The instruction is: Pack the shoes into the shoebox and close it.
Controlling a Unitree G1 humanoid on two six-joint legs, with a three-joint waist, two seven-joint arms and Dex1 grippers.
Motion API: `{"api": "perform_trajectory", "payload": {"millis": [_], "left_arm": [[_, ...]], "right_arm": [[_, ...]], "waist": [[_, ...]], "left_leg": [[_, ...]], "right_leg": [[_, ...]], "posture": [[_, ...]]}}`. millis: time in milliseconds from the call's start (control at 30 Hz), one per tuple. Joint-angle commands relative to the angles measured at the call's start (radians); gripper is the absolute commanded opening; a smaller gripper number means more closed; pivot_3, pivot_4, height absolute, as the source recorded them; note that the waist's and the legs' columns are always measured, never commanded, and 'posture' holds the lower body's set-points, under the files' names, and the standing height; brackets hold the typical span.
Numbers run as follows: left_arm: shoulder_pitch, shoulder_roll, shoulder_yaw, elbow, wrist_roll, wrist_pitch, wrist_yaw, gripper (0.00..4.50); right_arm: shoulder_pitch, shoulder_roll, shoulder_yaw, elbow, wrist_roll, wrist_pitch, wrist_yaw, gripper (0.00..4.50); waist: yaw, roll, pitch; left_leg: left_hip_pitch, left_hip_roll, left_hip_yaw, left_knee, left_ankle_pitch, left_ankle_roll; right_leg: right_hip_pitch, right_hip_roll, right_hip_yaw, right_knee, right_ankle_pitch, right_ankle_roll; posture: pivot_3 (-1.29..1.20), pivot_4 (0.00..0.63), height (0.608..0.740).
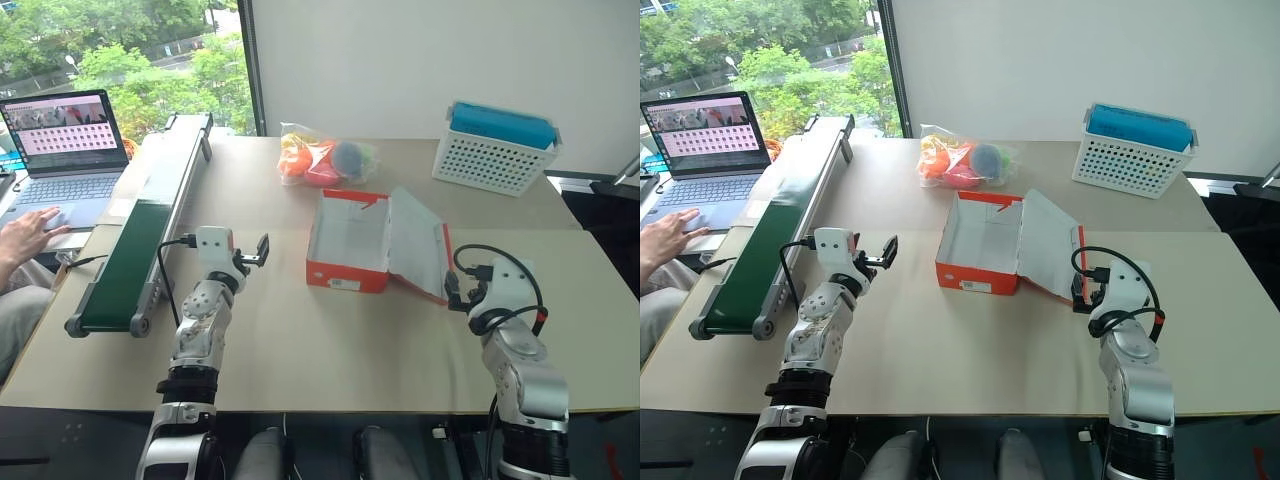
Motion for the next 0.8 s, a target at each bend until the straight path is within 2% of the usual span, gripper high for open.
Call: {"api": "perform_trajectory", "payload": {"millis": [33, 200, 367, 567, 667, 800], "left_arm": [[-0.015, 0.007, -0.003, -0.023, 0.011, -0.031, 0.005, 4.5], [-0.025, 0.019, 0.009, -0.004, 0.034, -0.023, 0.043, 4.5], [-0.037, 0.044, 0.026, 0.005, 0.027, -0.027, 0.039, 4.5], [-0.05, 0.09, 0.076, 0.014, 0.004, -0.021, 0.032, 4.5], [-0.047, 0.138, 0.108, 0.04, 0.001, -0.021, 0.021, 4.5], [-0.053, 0.212, 0.171, 0.083, -0.013, -0.033, 0.026, 4.5]], "right_arm": [[-0.02, -0.008, -0.014, -0.024, -0.006, -0.036, -0.003, 4.46], [-0.042, 0.015, -0.015, -0.058, 0.034, -0.078, 0.018, 4.46], [-0.116, 0.049, 0.018, -0.163, 0.178, -0.037, 0.112, 4.46], [-0.174, -0.025, 0.199, -0.259, 0.296, 0.134, 0.288, 4.46], [-0.175, -0.102, 0.323, -0.275, 0.303, 0.188, 0.385, 4.46], [-0.173, -0.154, 0.385, -0.256, 0.293, 0.196, 0.443, 4.46]], "waist": [[0.0, 0.0, 0.0], [-0.002, 0.0, 0.0], [-0.008, 0.0, 0.0], [-0.008, 0.0, 0.0], [-0.009, 0.0, 0.0], [-0.008, -0.001, 0.001]], "left_leg": [[0.0, 0.0, 0.0, 0.0, 0.0, 0.0], [0.0, 0.0, 0.0, 0.0, 0.0, 0.0], [0.0, 0.0, 0.0, 0.0, 0.0, 0.0], [0.0, 0.0, -0.002, 0.0, 0.0, 0.0], [0.0, 0.0, -0.002, 0.0, 0.0, 0.0], [-0.001, 0.0, -0.003, 0.0, 0.0, 0.0]], "right_leg": [[0.0, 0.0, 0.0, 0.0, 0.0, 0.0], [0.0, 0.0, 0.0, 0.0, 0.0, 0.0], [0.0, 0.001, 0.0, 0.0, 0.0, 0.0], [0.0, 0.0, -0.002, 0.0, 0.0, 0.0], [0.0, 0.0, -0.002, -0.001, 0.0, 0.0], [0.0, -0.001, -0.003, -0.001, 0.0, 0.0]], "posture": [[0.0, 0.15, 0.705], [0.0, 0.15, 0.705], [0.0, 0.15, 0.705], [0.0, 0.15, 0.705], [0.0, 0.15, 0.705], [0.0, 0.15, 0.705]]}}
